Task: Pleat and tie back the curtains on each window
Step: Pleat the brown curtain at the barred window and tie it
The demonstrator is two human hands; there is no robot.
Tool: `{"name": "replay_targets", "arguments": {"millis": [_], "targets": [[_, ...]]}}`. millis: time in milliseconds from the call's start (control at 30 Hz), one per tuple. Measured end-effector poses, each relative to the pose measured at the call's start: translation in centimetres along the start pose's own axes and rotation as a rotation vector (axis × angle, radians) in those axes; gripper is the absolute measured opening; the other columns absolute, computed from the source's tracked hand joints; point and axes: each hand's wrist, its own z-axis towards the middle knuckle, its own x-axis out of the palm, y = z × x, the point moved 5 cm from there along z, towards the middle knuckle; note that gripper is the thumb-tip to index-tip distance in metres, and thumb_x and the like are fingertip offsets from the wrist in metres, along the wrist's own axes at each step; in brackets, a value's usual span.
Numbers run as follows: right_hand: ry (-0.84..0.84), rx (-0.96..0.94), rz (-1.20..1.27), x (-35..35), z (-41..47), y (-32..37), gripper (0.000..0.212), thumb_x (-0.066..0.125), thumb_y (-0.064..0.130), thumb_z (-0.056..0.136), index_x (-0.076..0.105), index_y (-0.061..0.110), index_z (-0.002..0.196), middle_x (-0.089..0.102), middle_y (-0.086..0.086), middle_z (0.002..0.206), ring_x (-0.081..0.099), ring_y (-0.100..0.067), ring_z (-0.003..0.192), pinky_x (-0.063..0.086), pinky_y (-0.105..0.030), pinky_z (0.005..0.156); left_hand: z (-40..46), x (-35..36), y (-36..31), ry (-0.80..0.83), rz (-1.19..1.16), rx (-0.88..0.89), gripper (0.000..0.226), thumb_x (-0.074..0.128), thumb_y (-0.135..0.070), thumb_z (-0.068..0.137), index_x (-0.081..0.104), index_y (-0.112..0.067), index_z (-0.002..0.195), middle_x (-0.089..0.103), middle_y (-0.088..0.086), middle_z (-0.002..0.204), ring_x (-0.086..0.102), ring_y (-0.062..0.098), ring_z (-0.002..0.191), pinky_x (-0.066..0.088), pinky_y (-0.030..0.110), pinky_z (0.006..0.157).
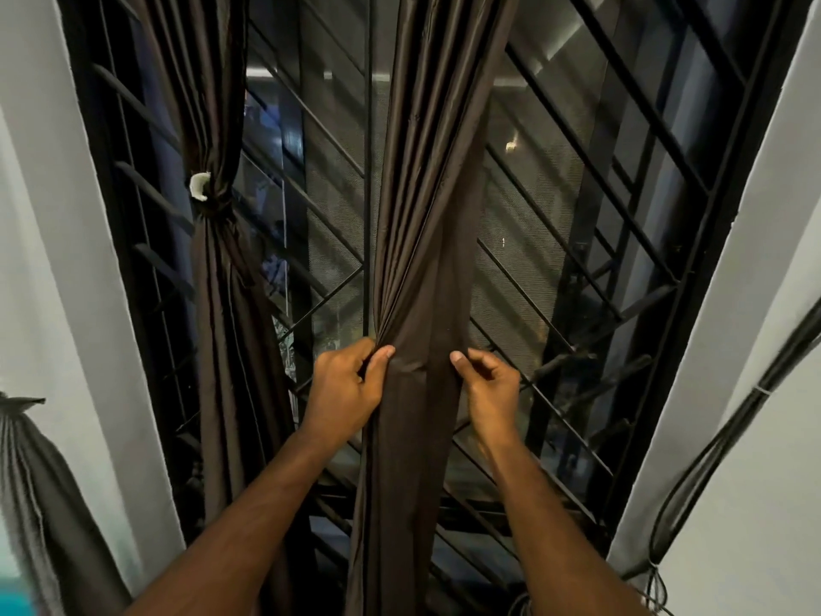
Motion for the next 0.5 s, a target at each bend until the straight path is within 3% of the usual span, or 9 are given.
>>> {"name": "replay_targets", "arguments": {"millis": [67,133,200,300,433,500], "targets": [[-0.11,-0.167,-0.147,-0.7,-1.3,1.1,0.011,0.078,0.008,0.087,0.077,0.015,0.096,0.075,-0.003,0.09,0.069,-0.002,0.085,0.054,-0.018,0.08,-0.1,-0.1,0.0,-0.017,0.06,0.018,0.038,0.055,-0.03,0.098,0.045,-0.02,0.063,0.035,-0.012,0.051,0.037,0.009,0.04,0.029,0.022,0.041],[-0.221,-0.321,-0.252,-0.9,-3.6,2.7,0.011,0.078,0.006,0.087,0.078,0.013,0.096,0.07,-0.001,0.085,0.065,0.005,0.078,0.048,-0.008,0.071,-0.3,0.0,-0.1,-0.044,0.149,0.038,0.038,0.055,-0.029,0.098,0.05,-0.014,0.063,0.038,-0.009,0.051,0.036,0.009,0.04,0.028,0.023,0.041],[-0.236,-0.437,-0.281,-0.1,-6.0,3.6,0.008,0.077,0.011,0.087,0.077,0.018,0.091,0.067,0.004,0.08,0.065,-0.002,0.071,0.052,-0.021,0.067,-0.4,0.2,-0.4,-0.075,0.271,0.054,0.037,0.056,-0.028,0.097,0.052,-0.012,0.063,0.043,-0.003,0.049,0.035,0.009,0.04,0.025,0.023,0.044],[-0.095,-0.572,-0.342,2.0,-8.2,4.0,0.008,0.071,0.028,0.089,0.075,0.021,0.086,0.063,0.01,0.079,0.065,-0.013,0.072,0.053,-0.047,0.069,-0.5,1.2,-0.9,-0.056,0.394,0.091,0.037,0.055,-0.03,0.096,0.056,-0.012,0.064,0.051,0.002,0.048,0.045,0.017,0.038,0.031,0.026,0.039],[0.021,-0.562,-0.362,3.4,-7.8,3.9,0.014,0.065,0.028,0.09,0.073,0.019,0.084,0.06,0.008,0.079,0.063,-0.017,0.077,0.052,-0.051,0.07,-0.7,2.0,-1.3,-0.021,0.334,0.056,0.038,0.052,-0.033,0.097,0.059,-0.012,0.065,0.053,0.001,0.048,0.048,0.016,0.039,0.032,0.024,0.041],[0.057,-0.564,-0.365,3.5,-7.5,3.8,0.014,0.064,0.024,0.092,0.073,0.016,0.085,0.06,0.007,0.08,0.062,-0.018,0.079,0.052,-0.049,0.072,-0.7,2.1,-1.2,-0.014,0.207,0.005,0.04,0.051,-0.035,0.098,0.061,-0.012,0.067,0.054,0.0,0.05,0.049,0.014,0.041,0.038,0.03,0.041]]}}
